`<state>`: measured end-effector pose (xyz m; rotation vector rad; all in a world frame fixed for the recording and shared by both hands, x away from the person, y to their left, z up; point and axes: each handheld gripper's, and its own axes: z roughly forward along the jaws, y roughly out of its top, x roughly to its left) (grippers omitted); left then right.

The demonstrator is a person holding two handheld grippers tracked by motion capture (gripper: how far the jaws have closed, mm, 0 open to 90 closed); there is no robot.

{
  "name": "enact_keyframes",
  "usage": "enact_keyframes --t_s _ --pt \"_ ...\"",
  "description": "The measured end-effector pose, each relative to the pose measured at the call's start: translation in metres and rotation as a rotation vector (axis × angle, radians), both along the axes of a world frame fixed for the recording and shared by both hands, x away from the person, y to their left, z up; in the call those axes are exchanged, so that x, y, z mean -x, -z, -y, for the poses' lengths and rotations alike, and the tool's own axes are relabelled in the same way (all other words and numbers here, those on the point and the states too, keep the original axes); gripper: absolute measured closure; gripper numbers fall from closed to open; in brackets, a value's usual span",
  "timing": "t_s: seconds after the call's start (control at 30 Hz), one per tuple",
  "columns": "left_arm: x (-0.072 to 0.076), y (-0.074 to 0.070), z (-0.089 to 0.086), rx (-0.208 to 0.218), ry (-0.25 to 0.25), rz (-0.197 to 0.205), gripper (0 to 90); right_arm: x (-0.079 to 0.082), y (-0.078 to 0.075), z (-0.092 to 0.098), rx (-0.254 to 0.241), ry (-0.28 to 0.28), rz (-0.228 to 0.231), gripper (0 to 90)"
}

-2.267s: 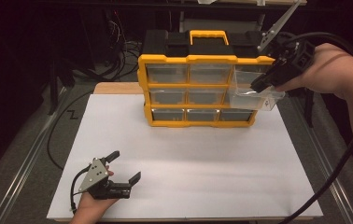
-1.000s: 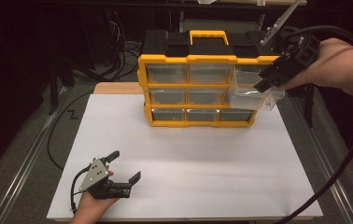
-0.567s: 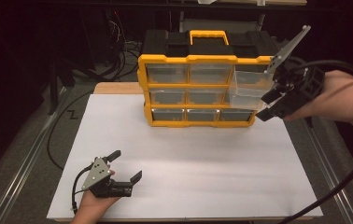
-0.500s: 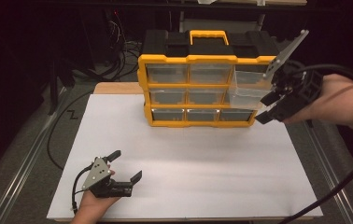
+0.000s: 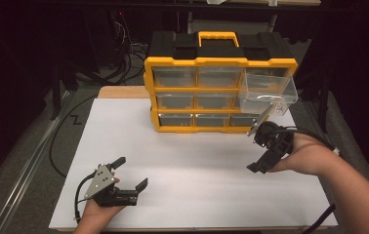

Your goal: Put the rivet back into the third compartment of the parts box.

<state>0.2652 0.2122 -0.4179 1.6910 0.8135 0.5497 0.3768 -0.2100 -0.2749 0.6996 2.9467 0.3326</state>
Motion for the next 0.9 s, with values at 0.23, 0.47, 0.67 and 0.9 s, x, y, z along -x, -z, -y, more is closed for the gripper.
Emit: enact_keyframes --t_s 0.23,0.47,0.67,0.9 --pt "0.000 0.000 0.000 -0.008 0.000 -0.001 0.3 0.002 0.064 -0.003 0.010 0.011 -0.037 0.0" --pt "0.000 0.001 0.001 -0.011 -0.001 -0.006 0.3 0.003 0.106 -0.002 -0.019 0.046 -0.044 0.0" --pt "0.001 0.001 0.000 -0.013 -0.004 -0.013 0.3 0.016 0.122 0.018 -0.357 0.166 0.128 0.0" --pt "0.000 0.002 0.000 -0.026 -0.020 -0.031 0.3 0.042 0.136 0.031 -0.761 0.319 0.316 0.0"
